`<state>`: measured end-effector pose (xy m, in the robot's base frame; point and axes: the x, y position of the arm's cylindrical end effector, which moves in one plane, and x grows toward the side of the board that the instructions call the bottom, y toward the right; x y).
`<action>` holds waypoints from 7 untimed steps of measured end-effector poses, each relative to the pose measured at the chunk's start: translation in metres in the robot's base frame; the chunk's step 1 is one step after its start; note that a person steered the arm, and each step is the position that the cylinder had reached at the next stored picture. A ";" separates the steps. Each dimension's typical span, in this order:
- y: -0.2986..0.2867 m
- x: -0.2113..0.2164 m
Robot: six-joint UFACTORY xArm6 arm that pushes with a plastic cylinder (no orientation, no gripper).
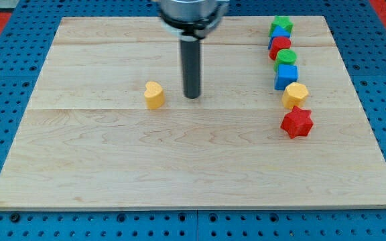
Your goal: Move red star closer to the yellow heart
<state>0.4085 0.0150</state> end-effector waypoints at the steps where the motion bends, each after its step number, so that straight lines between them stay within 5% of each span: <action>1: 0.043 0.017; 3: 0.064 0.110; 4: 0.135 0.136; 5: 0.197 0.129; 7: 0.166 0.079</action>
<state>0.4874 0.1808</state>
